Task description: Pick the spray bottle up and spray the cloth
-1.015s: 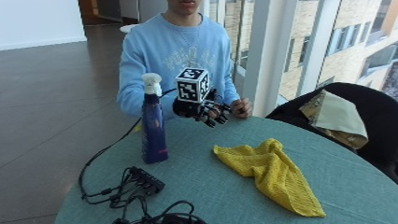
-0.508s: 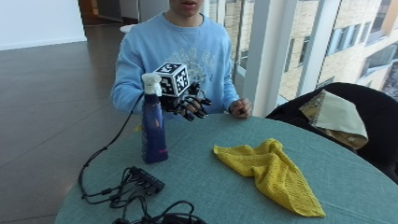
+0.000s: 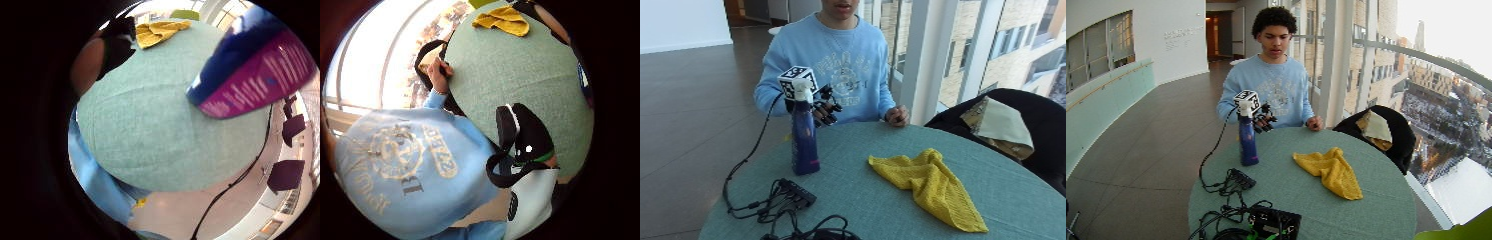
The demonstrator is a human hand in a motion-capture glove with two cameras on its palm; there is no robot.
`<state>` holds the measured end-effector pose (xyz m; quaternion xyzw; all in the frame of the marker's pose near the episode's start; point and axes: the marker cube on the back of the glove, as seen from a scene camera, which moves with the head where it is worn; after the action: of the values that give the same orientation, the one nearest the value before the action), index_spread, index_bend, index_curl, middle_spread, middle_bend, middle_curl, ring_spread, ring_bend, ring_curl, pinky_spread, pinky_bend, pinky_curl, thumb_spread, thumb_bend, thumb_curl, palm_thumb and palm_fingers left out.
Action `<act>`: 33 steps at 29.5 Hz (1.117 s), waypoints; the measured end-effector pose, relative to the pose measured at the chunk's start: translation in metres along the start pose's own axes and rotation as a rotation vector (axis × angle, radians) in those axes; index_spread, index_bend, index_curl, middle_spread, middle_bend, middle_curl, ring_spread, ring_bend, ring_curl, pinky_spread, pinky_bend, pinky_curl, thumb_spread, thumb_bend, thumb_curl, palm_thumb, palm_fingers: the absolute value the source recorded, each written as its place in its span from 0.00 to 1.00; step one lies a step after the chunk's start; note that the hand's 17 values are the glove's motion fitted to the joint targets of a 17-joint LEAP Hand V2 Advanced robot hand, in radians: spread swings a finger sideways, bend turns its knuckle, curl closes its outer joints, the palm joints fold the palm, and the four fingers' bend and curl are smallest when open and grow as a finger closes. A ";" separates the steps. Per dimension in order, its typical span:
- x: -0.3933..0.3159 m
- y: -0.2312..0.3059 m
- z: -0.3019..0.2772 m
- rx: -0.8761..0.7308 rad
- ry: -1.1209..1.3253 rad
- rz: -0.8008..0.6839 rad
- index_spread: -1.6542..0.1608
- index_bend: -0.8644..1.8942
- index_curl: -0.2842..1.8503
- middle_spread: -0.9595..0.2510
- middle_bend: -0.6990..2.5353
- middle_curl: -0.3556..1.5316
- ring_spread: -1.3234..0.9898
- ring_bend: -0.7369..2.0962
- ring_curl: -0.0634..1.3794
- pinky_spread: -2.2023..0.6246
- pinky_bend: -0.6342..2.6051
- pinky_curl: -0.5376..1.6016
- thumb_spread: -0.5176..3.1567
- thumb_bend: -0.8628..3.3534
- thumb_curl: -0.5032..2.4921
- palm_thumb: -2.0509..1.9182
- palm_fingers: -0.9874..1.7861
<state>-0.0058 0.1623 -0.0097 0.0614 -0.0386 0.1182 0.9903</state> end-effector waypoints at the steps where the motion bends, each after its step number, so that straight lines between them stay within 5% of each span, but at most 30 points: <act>1: 0.002 0.002 0.001 0.004 -0.034 0.010 0.68 0.36 0.22 0.74 0.33 0.36 0.56 0.37 0.21 0.85 0.32 0.39 0.47 0.25 0.27 0.68 0.52; 9: 0.019 0.019 -0.007 0.198 -0.327 0.029 0.68 0.34 0.22 0.74 0.33 0.37 0.56 0.40 0.23 0.85 0.32 0.39 0.47 0.24 0.27 0.68 0.53; 16: 0.038 0.032 -0.020 0.438 -0.542 0.214 0.69 0.35 0.21 0.74 0.33 0.38 0.56 0.40 0.24 0.84 0.31 0.40 0.46 0.22 0.27 0.67 0.54; 33: 0.079 0.035 -0.020 0.564 -0.680 0.418 0.70 0.36 0.23 0.75 0.32 0.38 0.56 0.39 0.25 0.84 0.30 0.41 0.45 0.20 0.26 0.67 0.55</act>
<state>0.0635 0.2169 -0.0183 0.3535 -0.3378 0.2936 0.8214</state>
